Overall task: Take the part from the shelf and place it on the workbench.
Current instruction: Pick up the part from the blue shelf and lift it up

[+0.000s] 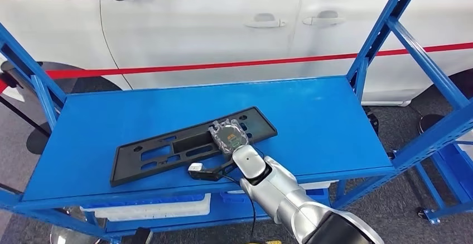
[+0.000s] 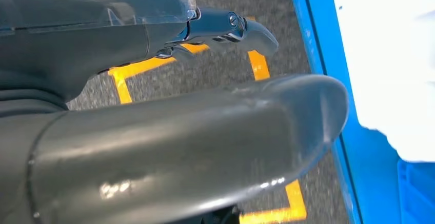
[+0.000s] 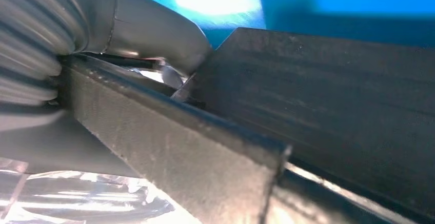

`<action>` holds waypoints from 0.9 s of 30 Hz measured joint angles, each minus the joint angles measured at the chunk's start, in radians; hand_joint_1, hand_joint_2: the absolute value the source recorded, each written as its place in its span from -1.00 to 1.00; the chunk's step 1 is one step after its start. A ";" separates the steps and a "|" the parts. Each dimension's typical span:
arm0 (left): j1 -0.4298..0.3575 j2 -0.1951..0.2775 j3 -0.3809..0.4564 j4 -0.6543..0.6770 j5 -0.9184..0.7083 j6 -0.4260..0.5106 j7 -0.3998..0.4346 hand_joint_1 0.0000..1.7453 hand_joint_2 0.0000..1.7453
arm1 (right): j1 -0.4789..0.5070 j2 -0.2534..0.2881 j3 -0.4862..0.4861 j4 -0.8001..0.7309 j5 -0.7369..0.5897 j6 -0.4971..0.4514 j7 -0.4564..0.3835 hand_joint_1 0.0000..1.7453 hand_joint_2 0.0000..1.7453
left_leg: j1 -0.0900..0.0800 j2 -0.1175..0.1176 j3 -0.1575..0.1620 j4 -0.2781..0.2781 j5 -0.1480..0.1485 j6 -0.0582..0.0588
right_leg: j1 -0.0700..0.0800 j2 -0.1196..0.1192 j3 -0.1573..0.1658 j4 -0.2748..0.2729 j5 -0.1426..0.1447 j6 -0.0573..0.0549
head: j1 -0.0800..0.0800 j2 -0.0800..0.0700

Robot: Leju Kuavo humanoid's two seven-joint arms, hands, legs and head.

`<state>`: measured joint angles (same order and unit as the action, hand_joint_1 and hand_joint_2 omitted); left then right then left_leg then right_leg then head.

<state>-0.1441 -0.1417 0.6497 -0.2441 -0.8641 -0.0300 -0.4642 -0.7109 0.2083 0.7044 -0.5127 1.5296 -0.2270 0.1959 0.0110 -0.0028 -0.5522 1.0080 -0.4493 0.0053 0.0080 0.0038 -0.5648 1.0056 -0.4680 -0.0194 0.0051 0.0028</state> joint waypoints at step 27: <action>0.076 0.003 0.112 0.000 0.087 0.057 -0.104 -1.00 -1.00 | 0.435 -0.110 -0.139 -1.177 -1.007 -0.288 -0.448 1.00 1.00 | 0.004 -0.007 0.007 0.002 -0.022 0.018 | -0.016 0.002 -0.100 0.138 -0.007 0.028 | 0.004 0.000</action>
<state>-0.0680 -0.1388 0.7615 -0.2437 -0.7770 0.0270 -0.5686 -0.2760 0.0979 0.5652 -1.6895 0.5228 -0.5150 -0.2523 0.0148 -0.0097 -0.5451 1.0103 -0.4717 0.0237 -0.0077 0.0058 -0.6646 1.1435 -0.4755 0.0083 0.0094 0.0028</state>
